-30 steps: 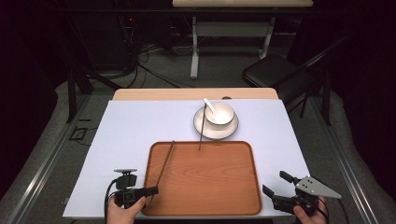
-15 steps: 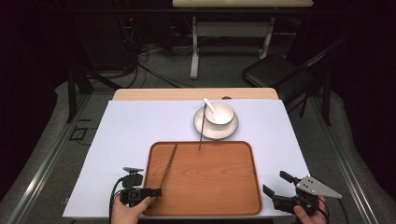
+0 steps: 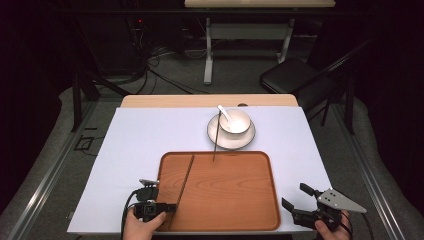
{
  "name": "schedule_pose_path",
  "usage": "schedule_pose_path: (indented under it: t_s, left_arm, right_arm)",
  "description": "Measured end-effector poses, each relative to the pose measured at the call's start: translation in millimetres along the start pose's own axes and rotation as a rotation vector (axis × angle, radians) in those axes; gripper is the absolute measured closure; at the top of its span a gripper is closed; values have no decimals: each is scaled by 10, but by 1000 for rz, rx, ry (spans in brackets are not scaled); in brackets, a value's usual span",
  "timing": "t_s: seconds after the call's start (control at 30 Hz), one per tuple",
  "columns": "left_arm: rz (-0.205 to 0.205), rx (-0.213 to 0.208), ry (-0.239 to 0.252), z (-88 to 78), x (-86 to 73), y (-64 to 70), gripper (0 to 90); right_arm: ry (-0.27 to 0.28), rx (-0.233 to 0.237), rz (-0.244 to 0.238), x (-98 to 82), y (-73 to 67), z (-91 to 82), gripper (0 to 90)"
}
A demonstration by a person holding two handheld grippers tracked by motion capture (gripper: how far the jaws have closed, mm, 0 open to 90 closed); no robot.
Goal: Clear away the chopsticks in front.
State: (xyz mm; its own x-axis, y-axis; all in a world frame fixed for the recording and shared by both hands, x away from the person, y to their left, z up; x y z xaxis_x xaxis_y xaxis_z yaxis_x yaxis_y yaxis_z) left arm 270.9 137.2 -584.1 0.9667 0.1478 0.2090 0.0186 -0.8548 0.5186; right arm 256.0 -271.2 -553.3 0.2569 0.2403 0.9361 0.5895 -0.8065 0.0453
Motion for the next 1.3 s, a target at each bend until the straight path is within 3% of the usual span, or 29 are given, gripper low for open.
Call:
schedule_pose_path:
  t_s: [0.2, 0.43, 0.53, 0.57, 0.63, 0.77, 0.83, 1.3]
  left_arm:
    - [-5, -27, 15, -25, 9, 16, 773]
    - [6, -59, 93, -141, 162, 55, 606]
    - [28, -53, 128, -167, 227, 66, 540]
    - [60, -30, 164, -189, 297, 72, 520]
    - [68, -34, 174, -208, 366, 89, 494]
    - [64, -57, 172, -230, 474, 130, 463]
    - [53, -75, 172, -251, 599, 169, 439]
    - [99, -19, 158, -274, 1090, 325, 417]
  right_arm:
    - [0, 0, 1, 0, -1, -1, 149]
    - [0, -2, -1, 1, 0, 0, 149]
    - [-1, -2, 0, 0, 0, 1, 149]
    - [-1, -2, 0, 0, -1, -1, 149]
    - [-1, -2, 0, 0, 1, 0, 149]
    - [-1, -1, 0, 0, 1, 1, 149]
    - [-1, -1, 1, -1, 2, 2, 149]
    - [0, -1, 1, -1, 5, 1, 149]
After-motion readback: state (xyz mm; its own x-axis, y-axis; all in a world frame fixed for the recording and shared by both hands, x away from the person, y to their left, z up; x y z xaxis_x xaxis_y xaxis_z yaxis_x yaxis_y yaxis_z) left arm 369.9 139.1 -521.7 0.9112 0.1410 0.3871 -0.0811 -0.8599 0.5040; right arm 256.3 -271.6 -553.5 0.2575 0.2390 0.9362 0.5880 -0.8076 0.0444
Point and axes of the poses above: each handheld gripper's, and its own axes: z roughly forward along the jaws, x roughly out of its top, y roughly to its right, the point moved 6 cm from there along z, roughly forward along the jaws, and after that the axes turned 10 degrees about -z, right-handed, at the moved point
